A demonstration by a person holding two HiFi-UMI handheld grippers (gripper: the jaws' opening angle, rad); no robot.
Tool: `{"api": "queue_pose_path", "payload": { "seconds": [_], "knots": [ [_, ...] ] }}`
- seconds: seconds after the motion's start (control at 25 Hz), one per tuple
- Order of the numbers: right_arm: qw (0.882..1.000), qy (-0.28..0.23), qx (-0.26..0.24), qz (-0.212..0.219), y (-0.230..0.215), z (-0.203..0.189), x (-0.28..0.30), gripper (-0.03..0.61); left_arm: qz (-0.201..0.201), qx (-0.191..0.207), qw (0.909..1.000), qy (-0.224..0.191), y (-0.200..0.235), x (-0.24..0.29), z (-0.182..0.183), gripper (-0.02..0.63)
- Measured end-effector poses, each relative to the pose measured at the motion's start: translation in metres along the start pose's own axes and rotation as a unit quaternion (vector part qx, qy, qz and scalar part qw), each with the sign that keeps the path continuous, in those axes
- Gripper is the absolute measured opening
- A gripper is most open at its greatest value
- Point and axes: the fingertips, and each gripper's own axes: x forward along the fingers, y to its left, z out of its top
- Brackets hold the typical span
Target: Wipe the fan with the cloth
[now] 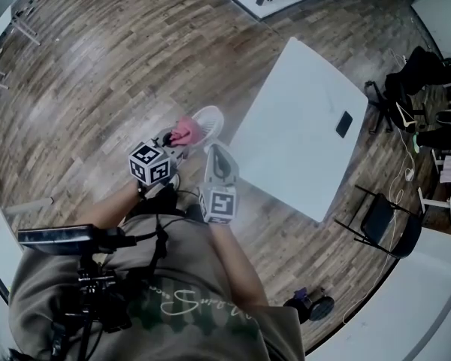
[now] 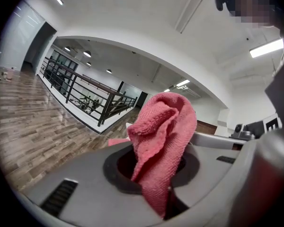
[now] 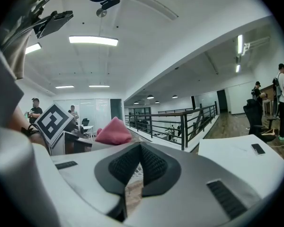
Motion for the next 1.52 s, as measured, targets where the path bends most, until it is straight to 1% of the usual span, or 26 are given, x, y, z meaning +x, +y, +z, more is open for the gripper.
{"api": "queue_pose_path", "payload": {
  "seconds": [0.16,0.28,0.36,0.52,0.8,1.0,1.32,1.52],
  "knots": [
    [1.000,0.006,-0.002,0.004,-0.003,-0.005,0.002,0.026,-0.003,0.006,1.0000,-0.005,-0.008,0.005,0.005,0.098],
    [1.000,0.001,-0.001,0.003,-0.003,0.000,0.006,0.026,-0.006,0.016,0.9999,-0.003,-0.009,0.008,0.007,0.098],
    [1.000,-0.006,-0.005,0.005,-0.002,0.005,0.010,0.026,-0.007,0.016,0.9998,-0.003,-0.008,0.009,0.008,0.098],
    [1.000,-0.003,-0.013,0.007,-0.003,0.009,0.014,0.026,-0.014,0.017,0.9997,-0.004,-0.010,0.013,0.012,0.098],
    [1.000,-0.006,-0.024,-0.019,-0.025,0.018,0.013,0.026,-0.028,0.028,0.9992,0.001,-0.014,0.022,0.021,0.098],
    [0.999,-0.009,-0.031,-0.029,-0.034,0.022,0.010,0.026,-0.046,0.040,0.9981,0.000,-0.022,0.032,0.028,0.098],
    [0.998,-0.012,-0.044,-0.047,-0.052,0.029,0.010,0.026,-0.078,0.031,0.9964,0.011,-0.023,0.049,0.038,0.098],
    [0.997,-0.013,-0.052,-0.058,-0.062,0.035,0.011,0.026,-0.098,0.043,0.9941,0.016,-0.026,0.058,0.043,0.098]
  ]
}}
